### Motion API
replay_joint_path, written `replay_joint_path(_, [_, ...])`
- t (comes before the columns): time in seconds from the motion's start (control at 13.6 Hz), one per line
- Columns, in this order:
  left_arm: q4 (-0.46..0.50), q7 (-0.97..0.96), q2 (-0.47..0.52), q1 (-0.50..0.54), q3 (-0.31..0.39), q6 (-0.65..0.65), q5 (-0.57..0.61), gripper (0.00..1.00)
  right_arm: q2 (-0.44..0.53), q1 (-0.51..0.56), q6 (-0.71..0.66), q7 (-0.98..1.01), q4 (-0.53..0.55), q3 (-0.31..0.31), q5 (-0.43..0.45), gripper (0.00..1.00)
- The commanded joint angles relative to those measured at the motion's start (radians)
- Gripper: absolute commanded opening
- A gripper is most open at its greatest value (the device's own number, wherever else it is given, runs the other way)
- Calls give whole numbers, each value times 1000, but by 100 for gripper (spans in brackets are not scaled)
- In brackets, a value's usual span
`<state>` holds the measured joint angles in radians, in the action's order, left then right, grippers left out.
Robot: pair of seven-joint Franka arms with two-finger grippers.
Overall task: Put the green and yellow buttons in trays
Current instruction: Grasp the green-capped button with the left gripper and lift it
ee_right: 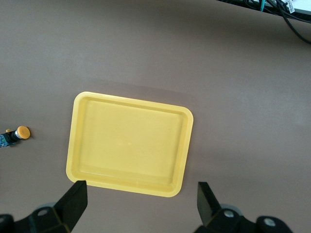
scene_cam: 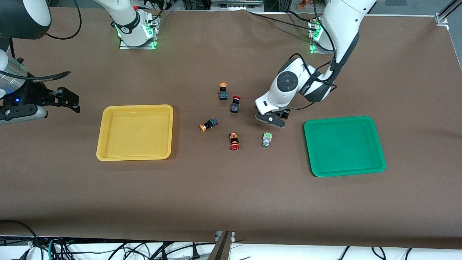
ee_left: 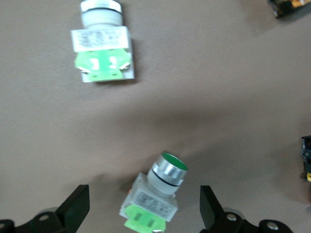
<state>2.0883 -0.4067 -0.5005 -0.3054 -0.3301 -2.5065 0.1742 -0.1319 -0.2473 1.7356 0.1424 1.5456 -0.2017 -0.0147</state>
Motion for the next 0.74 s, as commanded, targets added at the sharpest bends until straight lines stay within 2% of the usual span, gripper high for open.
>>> replay_joint_path(0.0, [3, -53, -7, -8, -7, -11, 53, 100, 2, 10, -21, 8, -18, 4, -4, 100])
replay_joint_path(0.15, [3, -53, -10, -8, -7, -11, 53, 80, 3, 10, -21, 9, -18, 4, -5, 100])
replay_joint_path(0.29, [3, -53, -15, -8, -7, -23, 89, 65, 2, 8, -21, 8, -18, 5, -5, 100])
replay_joint_path(0.37, [1, -53, -22, -8, -7, -28, 106, 53, 2, 8, -21, 8, -18, 5, -5, 100])
replay_joint_path(0.52, [-1, -55, -23, 0, -7, -31, 107, 14, 2, 8, -21, 9, -18, 4, -5, 100])
replay_joint_path(0.59, [-4, -57, -20, 9, -9, -29, 107, 0, 2, 8, -21, 8, -18, 4, -5, 100])
replay_joint_path(0.66, [-4, -57, -16, 18, -7, -25, 107, 0, 2, 8, -21, 8, -18, 5, -5, 100])
